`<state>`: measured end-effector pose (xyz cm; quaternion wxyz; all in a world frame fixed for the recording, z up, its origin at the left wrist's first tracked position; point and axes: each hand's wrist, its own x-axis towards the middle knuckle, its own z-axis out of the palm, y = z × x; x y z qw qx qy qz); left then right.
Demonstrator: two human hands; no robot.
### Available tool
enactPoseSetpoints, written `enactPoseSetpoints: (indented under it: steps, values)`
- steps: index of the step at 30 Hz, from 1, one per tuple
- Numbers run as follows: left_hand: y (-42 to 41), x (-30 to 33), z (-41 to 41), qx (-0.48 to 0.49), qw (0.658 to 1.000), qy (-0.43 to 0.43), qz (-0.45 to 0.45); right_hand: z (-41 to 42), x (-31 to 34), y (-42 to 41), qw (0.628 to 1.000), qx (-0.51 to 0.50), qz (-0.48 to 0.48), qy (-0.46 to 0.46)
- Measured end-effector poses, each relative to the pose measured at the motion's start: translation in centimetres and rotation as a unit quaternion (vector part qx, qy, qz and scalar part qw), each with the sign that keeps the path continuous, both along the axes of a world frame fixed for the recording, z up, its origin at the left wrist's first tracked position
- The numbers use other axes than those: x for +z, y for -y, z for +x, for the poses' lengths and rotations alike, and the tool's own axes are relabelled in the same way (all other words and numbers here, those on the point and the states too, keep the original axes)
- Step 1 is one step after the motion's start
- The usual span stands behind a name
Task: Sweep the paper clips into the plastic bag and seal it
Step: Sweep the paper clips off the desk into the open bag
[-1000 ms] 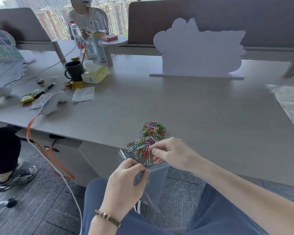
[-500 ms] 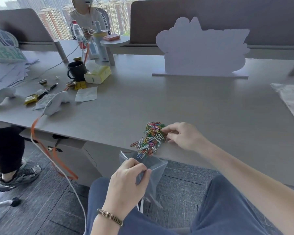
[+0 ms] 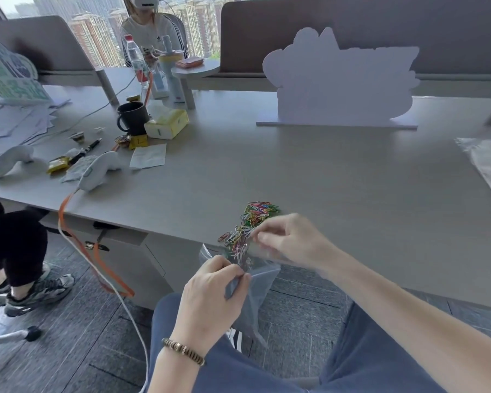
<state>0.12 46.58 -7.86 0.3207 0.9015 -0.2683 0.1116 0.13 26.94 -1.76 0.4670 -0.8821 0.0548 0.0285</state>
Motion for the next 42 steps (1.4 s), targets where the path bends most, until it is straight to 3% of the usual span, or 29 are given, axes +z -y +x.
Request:
enactPoseSetpoints:
  steps: [3,5,9,15,25,28,33,38,42]
  values:
    - [-0.1,0.0,0.0,0.003,1.000,-0.002,0.009,2.1,0.0,3.1,0.993,-0.112,-0.021,0.027]
    - [-0.1,0.0,0.0,0.001,1.000,-0.001,0.015,3.4,-0.1,4.4,0.991,-0.133,-0.031,0.003]
    - [-0.1,0.0,0.1,-0.002,1.000,-0.004,0.021,4.7,-0.6,4.0,0.994,-0.085,-0.056,-0.031]
    - [-0.5,0.2,0.2,0.010,1.000,0.000,0.009,3.3,-1.0,1.6,0.998,-0.035,-0.011,-0.046]
    - [-0.3,-0.2,0.5,0.022,1.000,0.007,-0.001,0.8,-1.3,-1.3,0.990,0.028,0.108,-0.083]
    - [-0.3,-0.1,0.6,0.025,1.000,0.008,0.001,1.3,-0.8,-0.2,0.983,-0.013,0.169,-0.074]
    - [-0.4,0.0,0.6,0.031,1.000,0.003,0.006,5.6,-1.6,3.1,0.989,-0.135,0.053,0.000]
    - [-0.6,0.2,0.7,0.029,1.000,0.007,0.004,7.9,-1.7,3.0,0.998,-0.067,-0.011,-0.008]
    - [-0.7,0.3,0.7,0.032,0.999,0.010,-0.001,6.9,-1.5,1.7,0.999,-0.029,-0.008,-0.010]
